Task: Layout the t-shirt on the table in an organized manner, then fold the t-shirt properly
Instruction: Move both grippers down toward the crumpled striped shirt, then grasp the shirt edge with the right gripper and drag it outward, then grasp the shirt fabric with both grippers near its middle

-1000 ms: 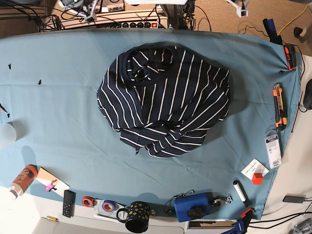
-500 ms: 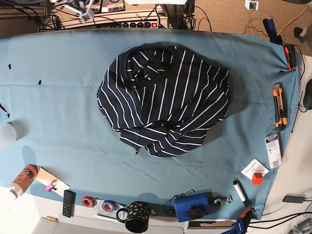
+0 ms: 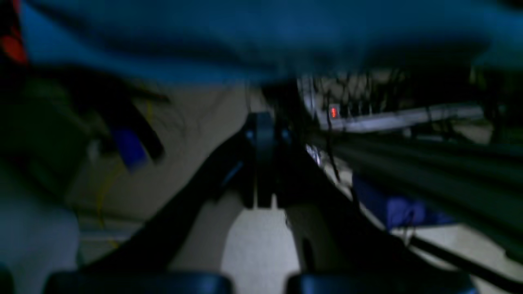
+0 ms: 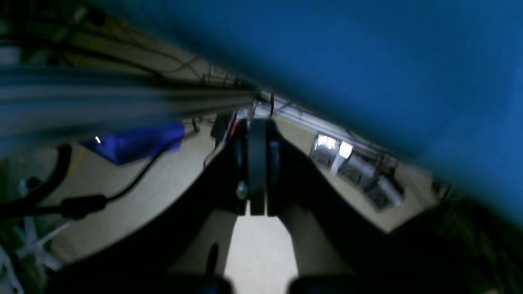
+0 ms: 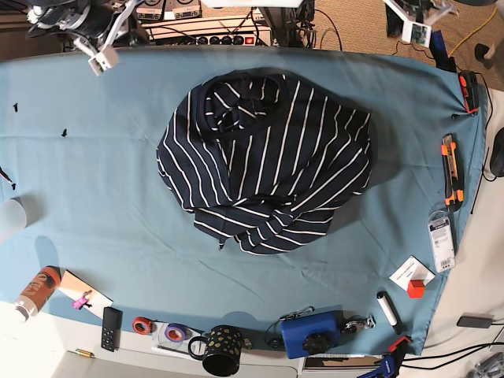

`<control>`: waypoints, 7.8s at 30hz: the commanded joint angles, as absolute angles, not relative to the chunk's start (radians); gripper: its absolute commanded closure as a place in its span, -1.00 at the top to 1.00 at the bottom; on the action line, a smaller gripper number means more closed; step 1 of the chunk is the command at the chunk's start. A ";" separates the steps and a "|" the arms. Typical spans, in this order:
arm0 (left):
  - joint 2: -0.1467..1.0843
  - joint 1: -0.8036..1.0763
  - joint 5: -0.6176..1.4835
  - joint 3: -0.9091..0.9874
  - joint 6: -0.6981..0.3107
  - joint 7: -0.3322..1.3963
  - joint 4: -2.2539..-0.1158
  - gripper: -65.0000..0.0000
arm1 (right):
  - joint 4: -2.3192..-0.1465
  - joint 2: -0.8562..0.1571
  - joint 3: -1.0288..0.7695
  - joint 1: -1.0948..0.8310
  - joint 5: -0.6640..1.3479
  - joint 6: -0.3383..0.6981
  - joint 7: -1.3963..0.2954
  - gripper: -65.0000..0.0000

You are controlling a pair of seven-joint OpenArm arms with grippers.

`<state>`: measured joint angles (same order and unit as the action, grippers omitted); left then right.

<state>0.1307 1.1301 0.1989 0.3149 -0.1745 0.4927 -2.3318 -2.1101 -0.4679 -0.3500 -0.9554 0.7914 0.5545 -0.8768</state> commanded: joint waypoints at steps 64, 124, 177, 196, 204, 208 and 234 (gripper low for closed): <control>0.133 0.878 0.203 0.317 -0.245 0.392 -2.356 -0.11 | -1.996 -0.390 0.289 -0.363 0.183 0.301 -0.784 -0.91; 0.134 0.525 0.179 0.048 -0.407 0.366 -2.250 -0.11 | -1.644 -0.394 -0.370 0.363 0.442 0.370 -1.024 -0.24; 0.017 -0.812 0.118 -0.147 -0.150 0.675 -1.178 0.20 | -1.644 -0.393 -0.664 -0.003 0.895 0.685 -1.250 -0.24; 0.018 -0.597 0.202 -0.142 -0.150 1.040 -1.689 0.10 | -1.641 -0.313 -0.140 0.025 0.511 0.619 -0.904 -0.24; 0.018 -0.366 0.203 -0.065 -0.159 1.023 -1.853 0.10 | -1.641 -0.213 -0.110 0.024 0.300 0.489 -0.834 -0.25; 0.023 -0.290 0.203 -0.054 -0.178 1.025 -1.873 0.10 | -1.626 -0.210 -0.110 0.026 0.287 0.466 -0.831 -0.25; 0.064 -0.094 0.203 -0.054 -0.180 1.021 -1.975 0.10 | -1.457 -0.138 -0.110 0.139 0.302 0.479 -0.764 -0.25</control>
